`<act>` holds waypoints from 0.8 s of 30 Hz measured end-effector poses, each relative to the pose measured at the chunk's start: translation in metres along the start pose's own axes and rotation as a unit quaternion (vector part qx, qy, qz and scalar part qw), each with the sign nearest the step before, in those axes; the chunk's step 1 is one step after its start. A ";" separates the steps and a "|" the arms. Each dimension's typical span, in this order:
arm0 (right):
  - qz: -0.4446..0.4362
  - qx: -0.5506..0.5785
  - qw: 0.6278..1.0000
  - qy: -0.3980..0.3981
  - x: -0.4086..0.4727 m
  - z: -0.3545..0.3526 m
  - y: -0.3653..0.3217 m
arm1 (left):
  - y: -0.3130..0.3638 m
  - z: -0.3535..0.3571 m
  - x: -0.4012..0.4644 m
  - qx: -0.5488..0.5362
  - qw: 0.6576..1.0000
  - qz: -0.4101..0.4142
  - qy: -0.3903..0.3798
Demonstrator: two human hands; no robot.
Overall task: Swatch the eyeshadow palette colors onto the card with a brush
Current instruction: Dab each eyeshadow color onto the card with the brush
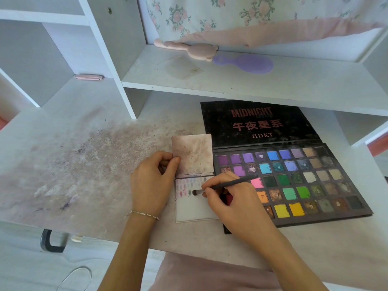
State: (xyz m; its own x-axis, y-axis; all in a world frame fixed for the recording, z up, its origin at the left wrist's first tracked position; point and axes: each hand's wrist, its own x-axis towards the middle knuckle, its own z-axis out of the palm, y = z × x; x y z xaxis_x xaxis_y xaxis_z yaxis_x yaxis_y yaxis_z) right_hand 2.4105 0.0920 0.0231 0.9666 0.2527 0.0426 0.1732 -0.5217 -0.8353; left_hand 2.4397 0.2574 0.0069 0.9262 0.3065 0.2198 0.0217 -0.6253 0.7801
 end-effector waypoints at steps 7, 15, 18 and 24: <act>-0.006 -0.007 1.000 0.007 0.001 0.000 0.000 | 0.000 0.000 0.000 0.000 1.000 0.004 0.001; -0.003 -0.001 1.000 0.012 0.001 0.001 0.001 | 0.001 0.000 0.000 0.002 1.000 0.000 0.002; -0.002 0.005 1.000 0.007 0.000 0.000 0.000 | 0.001 0.000 0.000 0.001 1.000 -0.002 0.002; 0.001 0.002 1.000 0.011 0.001 0.001 -0.001 | 0.001 0.000 0.000 0.001 1.000 -0.002 0.003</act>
State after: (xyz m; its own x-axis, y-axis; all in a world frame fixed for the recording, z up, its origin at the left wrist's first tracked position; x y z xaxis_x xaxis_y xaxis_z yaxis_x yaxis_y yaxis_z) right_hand 2.4111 0.0936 0.0232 0.9707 0.2345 0.0530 0.1712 -0.5193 -0.8373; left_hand 2.4399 0.2569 0.0074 0.9238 0.3134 0.2199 0.0263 -0.6249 0.7803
